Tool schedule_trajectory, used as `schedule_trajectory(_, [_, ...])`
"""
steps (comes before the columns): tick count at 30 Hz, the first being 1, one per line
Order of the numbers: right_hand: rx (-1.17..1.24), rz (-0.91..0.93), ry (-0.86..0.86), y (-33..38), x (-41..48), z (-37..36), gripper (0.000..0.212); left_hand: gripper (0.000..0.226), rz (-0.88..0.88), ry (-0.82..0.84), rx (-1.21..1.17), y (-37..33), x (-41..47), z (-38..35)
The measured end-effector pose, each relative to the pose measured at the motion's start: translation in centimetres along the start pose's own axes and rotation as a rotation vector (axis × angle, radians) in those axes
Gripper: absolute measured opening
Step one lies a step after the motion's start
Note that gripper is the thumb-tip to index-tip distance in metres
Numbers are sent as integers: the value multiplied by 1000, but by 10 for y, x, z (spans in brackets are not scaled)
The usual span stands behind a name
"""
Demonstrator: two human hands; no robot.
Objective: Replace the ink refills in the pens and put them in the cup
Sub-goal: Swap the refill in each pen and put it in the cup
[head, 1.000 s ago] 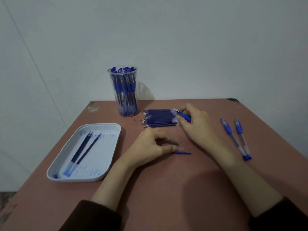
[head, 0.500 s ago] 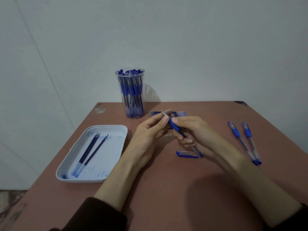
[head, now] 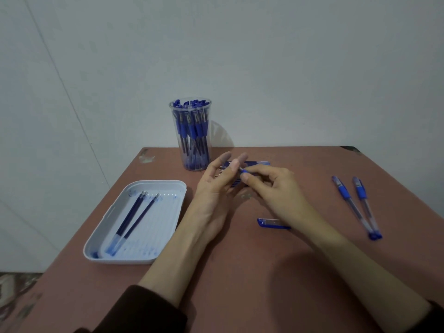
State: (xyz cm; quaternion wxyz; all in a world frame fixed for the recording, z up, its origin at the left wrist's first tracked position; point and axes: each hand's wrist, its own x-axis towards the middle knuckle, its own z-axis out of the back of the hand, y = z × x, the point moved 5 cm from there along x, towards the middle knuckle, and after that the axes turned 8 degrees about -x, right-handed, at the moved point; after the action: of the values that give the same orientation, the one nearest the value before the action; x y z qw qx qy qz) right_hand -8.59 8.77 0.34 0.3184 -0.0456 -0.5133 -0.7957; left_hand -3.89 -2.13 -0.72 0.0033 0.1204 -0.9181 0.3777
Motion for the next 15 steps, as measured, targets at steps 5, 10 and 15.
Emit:
schedule_trajectory(5, [-73,-64,-160,-14,6,21,10,45,10,-34,36,-2,1,3])
schedule_trajectory(10, [-70,-6,-82,-8,4,18,8,36,-37,-38,75,-1,2,6])
schedule_trajectory(15, [-214,48,-61,-5,0,18,8,30,-150,-135,296,-7,-1,11])
